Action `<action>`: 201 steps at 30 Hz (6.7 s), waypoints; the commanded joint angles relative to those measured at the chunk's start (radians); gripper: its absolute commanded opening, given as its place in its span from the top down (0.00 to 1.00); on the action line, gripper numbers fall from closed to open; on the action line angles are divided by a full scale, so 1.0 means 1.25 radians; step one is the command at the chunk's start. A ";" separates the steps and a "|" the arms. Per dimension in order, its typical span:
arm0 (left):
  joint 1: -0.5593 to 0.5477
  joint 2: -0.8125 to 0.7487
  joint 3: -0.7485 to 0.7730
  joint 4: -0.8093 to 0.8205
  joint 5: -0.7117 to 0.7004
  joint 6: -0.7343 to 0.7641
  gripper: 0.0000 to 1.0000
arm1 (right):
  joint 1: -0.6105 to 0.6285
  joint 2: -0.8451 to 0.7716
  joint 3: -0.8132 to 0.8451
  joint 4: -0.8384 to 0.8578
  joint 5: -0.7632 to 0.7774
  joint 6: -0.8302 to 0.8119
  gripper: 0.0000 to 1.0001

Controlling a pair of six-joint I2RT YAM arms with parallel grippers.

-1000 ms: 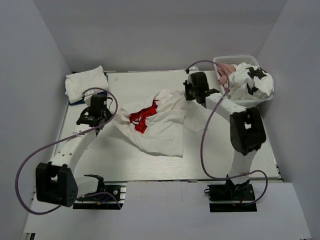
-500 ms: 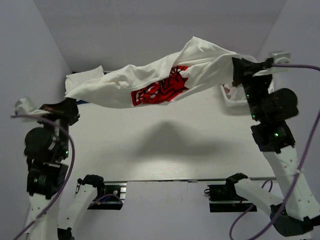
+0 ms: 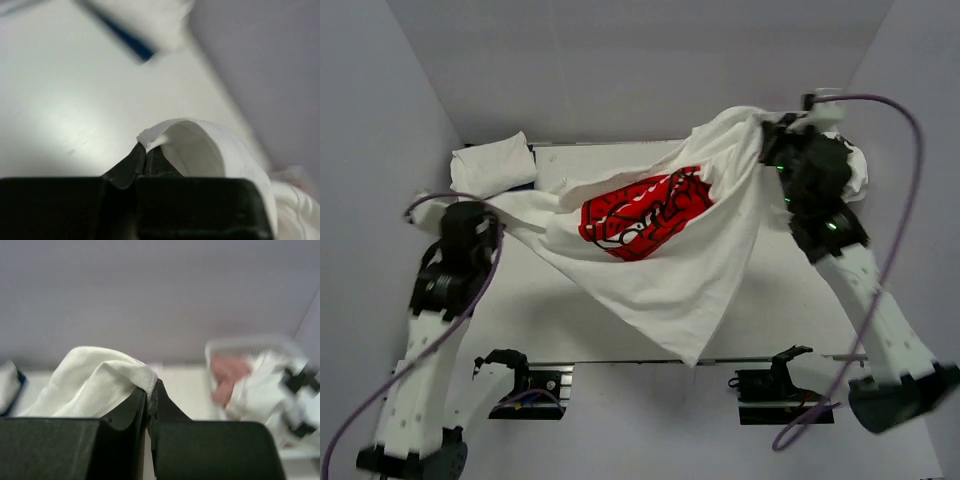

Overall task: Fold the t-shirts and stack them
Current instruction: Flatten out the tshirt

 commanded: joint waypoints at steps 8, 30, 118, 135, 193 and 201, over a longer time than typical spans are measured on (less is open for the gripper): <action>-0.009 0.294 -0.223 -0.169 0.086 -0.160 0.15 | -0.014 0.378 -0.177 -0.100 0.018 0.143 0.10; -0.016 0.758 -0.009 0.086 0.141 0.116 0.09 | 0.129 0.533 -0.259 -0.079 -0.331 0.244 0.10; -0.096 0.007 -0.404 0.207 0.415 0.116 1.00 | 0.068 0.035 -0.417 -0.372 -0.076 0.450 1.00; -0.080 -0.003 0.331 0.098 0.286 0.180 1.00 | 0.064 -0.147 0.299 -0.422 -0.078 0.207 1.00; -0.091 -0.011 -0.373 0.187 0.439 0.097 1.00 | 0.029 0.063 -0.441 0.072 -0.058 0.248 1.00; -0.098 0.006 -0.501 0.161 0.529 0.078 1.00 | 0.027 0.172 -0.453 -0.087 0.006 0.289 1.00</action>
